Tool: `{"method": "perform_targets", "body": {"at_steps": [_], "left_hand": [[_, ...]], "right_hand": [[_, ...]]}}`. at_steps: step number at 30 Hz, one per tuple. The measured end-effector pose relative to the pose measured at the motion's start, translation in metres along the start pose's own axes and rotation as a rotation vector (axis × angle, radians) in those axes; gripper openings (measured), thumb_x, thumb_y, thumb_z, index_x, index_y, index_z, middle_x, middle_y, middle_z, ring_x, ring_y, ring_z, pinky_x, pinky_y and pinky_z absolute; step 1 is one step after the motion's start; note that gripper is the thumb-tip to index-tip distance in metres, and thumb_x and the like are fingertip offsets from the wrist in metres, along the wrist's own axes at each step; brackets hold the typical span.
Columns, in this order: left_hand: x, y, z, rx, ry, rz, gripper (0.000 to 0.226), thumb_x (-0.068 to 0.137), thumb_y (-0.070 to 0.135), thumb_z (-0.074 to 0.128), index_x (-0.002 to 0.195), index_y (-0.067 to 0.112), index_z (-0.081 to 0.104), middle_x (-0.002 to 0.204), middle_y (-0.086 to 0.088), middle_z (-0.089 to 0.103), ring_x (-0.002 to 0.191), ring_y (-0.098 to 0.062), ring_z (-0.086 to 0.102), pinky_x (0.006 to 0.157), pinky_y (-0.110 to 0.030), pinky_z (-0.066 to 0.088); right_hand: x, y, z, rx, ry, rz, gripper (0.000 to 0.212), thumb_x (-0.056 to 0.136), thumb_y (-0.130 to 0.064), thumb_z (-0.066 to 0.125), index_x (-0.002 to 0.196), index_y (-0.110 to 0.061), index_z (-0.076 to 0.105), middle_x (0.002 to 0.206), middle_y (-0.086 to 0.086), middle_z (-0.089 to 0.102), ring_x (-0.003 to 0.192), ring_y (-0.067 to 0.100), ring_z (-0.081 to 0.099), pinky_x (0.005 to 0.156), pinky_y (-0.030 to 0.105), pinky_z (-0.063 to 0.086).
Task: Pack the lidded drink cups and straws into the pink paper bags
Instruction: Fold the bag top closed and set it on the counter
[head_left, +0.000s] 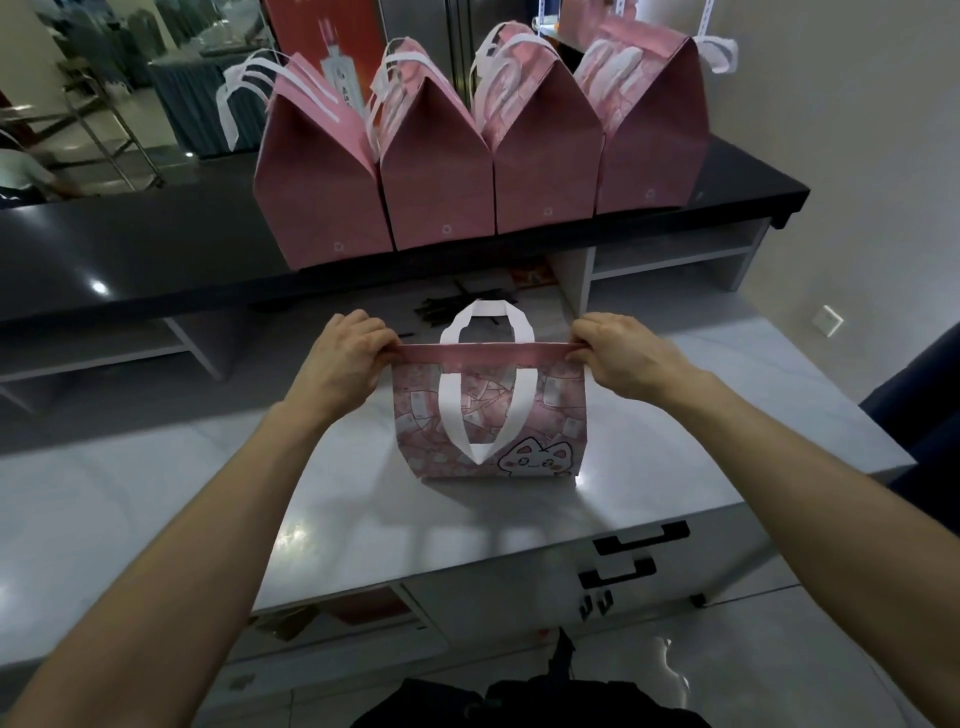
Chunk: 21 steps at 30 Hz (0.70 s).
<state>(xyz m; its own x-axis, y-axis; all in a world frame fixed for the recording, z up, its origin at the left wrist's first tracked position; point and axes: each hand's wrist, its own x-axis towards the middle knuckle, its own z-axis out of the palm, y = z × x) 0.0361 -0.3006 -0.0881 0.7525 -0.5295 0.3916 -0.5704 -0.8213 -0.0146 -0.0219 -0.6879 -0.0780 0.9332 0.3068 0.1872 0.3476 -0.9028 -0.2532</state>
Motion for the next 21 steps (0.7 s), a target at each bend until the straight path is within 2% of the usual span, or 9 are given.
{"method": "perform_targets", "body": {"at_steps": [2,4,7,8,10,13,16,19,21], "left_hand": [[-0.001,0.0,0.0,-0.021,0.033,-0.053,0.009,0.1,0.018,0.076,0.108,0.016,0.081,0.102,-0.002,0.076,0.093,-0.025,0.06,0.084,-0.041,0.047],[0.003,0.003,0.001,-0.224,0.08,-0.23,0.026,0.101,0.011,0.074,0.125,0.02,0.078,0.108,0.001,0.079,0.101,-0.023,0.068,0.095,-0.04,0.053],[0.008,0.006,-0.003,-0.633,0.045,-0.523,0.069,0.106,0.005,0.066,0.166,0.031,0.043,0.129,0.011,0.075,0.118,-0.007,0.068,0.108,-0.026,0.048],[0.006,0.006,-0.004,-0.665,0.02,-0.544,0.073,0.107,0.006,0.063,0.169,0.033,0.036,0.138,0.01,0.072,0.124,-0.006,0.066,0.111,-0.025,0.045],[-0.008,0.007,-0.004,-0.627,-0.003,-0.555,0.068,0.108,0.002,0.058,0.166,0.031,0.04,0.148,0.003,0.067,0.134,-0.012,0.063,0.115,-0.025,0.042],[-0.052,0.021,0.005,-0.611,-0.009,-0.618,0.064,0.098,-0.01,0.053,0.155,0.019,0.052,0.14,-0.004,0.068,0.135,-0.023,0.065,0.106,-0.024,0.048],[-0.101,0.048,0.023,-0.759,-0.222,-0.678,0.077,0.09,-0.006,0.071,0.158,0.02,0.045,0.149,-0.002,0.058,0.144,-0.025,0.057,0.093,-0.026,0.056],[-0.126,0.08,0.043,-0.916,-0.457,-0.686,0.127,0.075,0.015,0.099,0.172,0.032,0.019,0.174,0.0,0.032,0.157,-0.024,0.039,0.113,-0.044,0.051],[-0.125,0.101,0.053,-0.966,-0.475,-0.693,0.152,0.064,0.027,0.108,0.174,0.04,0.004,0.18,0.003,0.019,0.161,-0.024,0.032,0.12,-0.05,0.047]], "right_hand": [[-0.004,-0.006,0.002,0.031,0.006,0.021,0.015,0.106,-0.027,0.067,0.094,-0.022,0.061,0.091,-0.007,0.055,0.087,0.022,0.058,0.077,0.036,0.048],[-0.009,-0.009,0.001,0.071,0.024,0.028,0.015,0.104,-0.029,0.071,0.094,-0.018,0.07,0.086,-0.009,0.06,0.082,0.018,0.061,0.074,0.034,0.049],[-0.024,-0.021,0.001,0.296,0.081,0.017,0.029,0.097,-0.047,0.076,0.089,-0.02,0.081,0.071,-0.012,0.071,0.067,0.007,0.069,0.065,0.025,0.056],[-0.03,-0.027,0.002,0.414,0.136,0.033,0.036,0.098,-0.055,0.072,0.086,-0.022,0.082,0.067,-0.011,0.073,0.063,0.007,0.072,0.062,0.023,0.056],[-0.041,-0.03,0.009,0.558,0.256,0.123,0.047,0.103,-0.062,0.06,0.081,-0.026,0.08,0.066,-0.011,0.074,0.062,0.007,0.073,0.062,0.03,0.059],[-0.065,-0.017,0.036,0.526,0.293,0.269,0.057,0.102,-0.07,0.051,0.083,-0.021,0.074,0.072,-0.004,0.071,0.067,0.013,0.068,0.066,0.046,0.058],[-0.097,-0.01,0.075,0.582,0.106,0.331,0.068,0.091,-0.085,0.052,0.117,-0.024,0.067,0.108,-0.005,0.07,0.098,0.012,0.069,0.084,0.043,0.061],[-0.115,-0.021,0.109,0.608,-0.161,0.357,0.123,0.066,-0.096,0.073,0.164,-0.036,0.028,0.161,-0.006,0.044,0.142,0.011,0.051,0.111,0.042,0.053],[-0.112,-0.029,0.122,0.591,-0.224,0.343,0.15,0.052,-0.093,0.084,0.167,-0.047,0.001,0.173,-0.011,0.025,0.153,0.014,0.039,0.121,0.046,0.044]]}}
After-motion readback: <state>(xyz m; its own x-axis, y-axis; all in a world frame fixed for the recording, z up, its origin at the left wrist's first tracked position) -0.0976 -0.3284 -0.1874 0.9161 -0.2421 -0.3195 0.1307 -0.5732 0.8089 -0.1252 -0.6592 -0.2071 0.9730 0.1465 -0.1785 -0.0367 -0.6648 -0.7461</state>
